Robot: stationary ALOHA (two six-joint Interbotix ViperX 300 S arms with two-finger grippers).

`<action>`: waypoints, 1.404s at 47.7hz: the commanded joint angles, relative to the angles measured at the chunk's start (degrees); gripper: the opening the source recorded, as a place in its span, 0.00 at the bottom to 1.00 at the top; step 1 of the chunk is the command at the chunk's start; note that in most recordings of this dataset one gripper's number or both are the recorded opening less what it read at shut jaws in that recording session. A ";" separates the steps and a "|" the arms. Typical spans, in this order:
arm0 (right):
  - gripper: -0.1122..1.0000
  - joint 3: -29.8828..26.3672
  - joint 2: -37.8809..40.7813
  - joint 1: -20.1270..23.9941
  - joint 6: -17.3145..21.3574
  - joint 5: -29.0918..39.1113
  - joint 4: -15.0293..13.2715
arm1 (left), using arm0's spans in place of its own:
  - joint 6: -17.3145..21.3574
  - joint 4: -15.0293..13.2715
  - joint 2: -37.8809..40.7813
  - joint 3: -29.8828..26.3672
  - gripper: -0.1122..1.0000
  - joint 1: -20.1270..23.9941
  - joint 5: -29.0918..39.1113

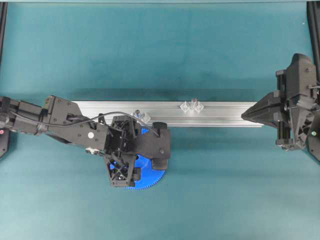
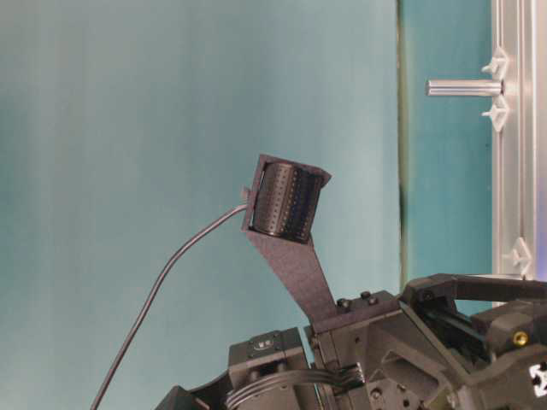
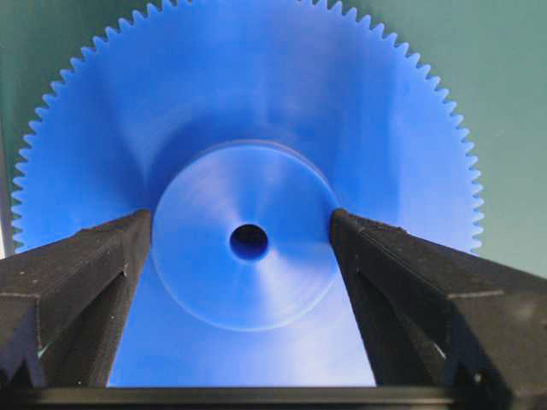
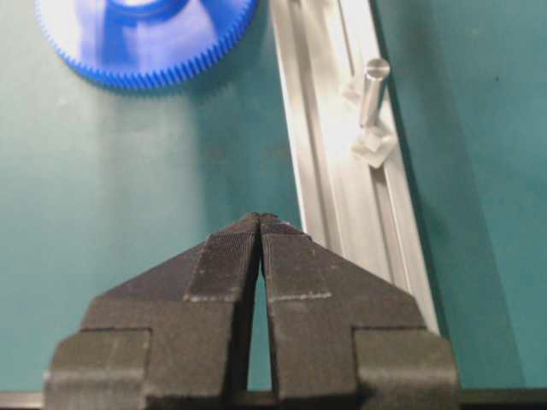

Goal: Insert the large gear onto the shaft.
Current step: 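Close the left gripper on the hub of the blue gear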

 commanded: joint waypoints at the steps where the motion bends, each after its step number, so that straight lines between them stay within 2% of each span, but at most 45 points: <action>1: 0.19 -0.44 -0.53 0.09 0.44 -0.44 0.09 | 0.09 0.09 -0.44 -0.62 0.91 -0.97 0.09; 67: 0.19 0.26 -1.76 0.09 0.44 -0.44 0.26 | 0.70 0.09 0.88 -0.35 0.91 -1.58 5.54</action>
